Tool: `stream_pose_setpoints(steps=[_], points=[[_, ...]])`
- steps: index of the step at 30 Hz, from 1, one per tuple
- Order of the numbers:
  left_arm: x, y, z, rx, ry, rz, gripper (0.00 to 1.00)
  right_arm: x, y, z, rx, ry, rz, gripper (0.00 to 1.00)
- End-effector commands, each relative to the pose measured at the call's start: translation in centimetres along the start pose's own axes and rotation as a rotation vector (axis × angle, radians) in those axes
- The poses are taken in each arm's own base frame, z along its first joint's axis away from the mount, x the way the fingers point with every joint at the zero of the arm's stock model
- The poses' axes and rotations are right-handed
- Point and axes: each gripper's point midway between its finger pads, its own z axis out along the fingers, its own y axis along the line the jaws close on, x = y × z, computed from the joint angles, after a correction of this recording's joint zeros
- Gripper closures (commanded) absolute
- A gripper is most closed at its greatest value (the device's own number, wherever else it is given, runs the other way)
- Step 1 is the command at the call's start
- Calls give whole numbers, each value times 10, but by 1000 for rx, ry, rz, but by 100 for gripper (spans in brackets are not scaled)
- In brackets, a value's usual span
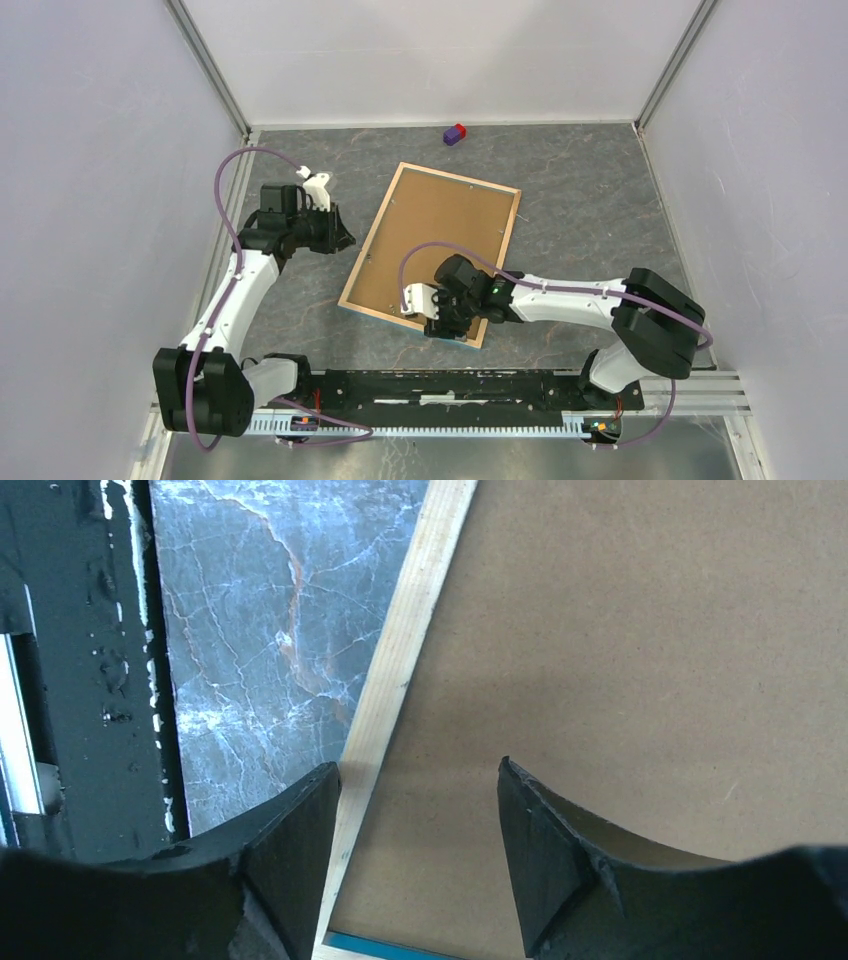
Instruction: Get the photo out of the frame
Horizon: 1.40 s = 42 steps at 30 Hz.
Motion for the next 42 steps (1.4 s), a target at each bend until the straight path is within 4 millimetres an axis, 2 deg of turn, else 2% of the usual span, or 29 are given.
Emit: stream_pose_setpoints(steps=[1, 6, 9, 12, 15, 17, 20, 25, 33, 42], points=[[-3, -4, 3, 50, -19, 92, 98, 23, 9, 4, -7, 56, -45, 36], [1, 0, 8, 49, -2, 121, 98, 45, 25, -1, -58, 101, -74, 39], [0, -2, 7, 61, -3, 140, 98, 57, 27, -6, -51, 127, -96, 48], [2, -6, 7, 75, -2, 185, 98, 71, 23, -11, -23, 171, -142, 62], [10, -10, 9, 81, 25, 267, 98, 81, 17, -16, 9, 193, -189, 87], [16, -12, 10, 77, 53, 337, 98, 85, 11, -20, 39, 201, -223, 99], [26, -12, 14, 53, 96, 418, 98, 88, 4, -25, 74, 201, -261, 100], [41, -11, 25, 31, 135, 509, 98, 98, 4, -29, 99, 219, -275, 100], [61, 2, 30, 4, 185, 569, 98, 107, 10, -20, 63, 249, -223, 100], [69, 10, 34, -18, 192, 584, 98, 107, 11, -18, 55, 245, -219, 100]])
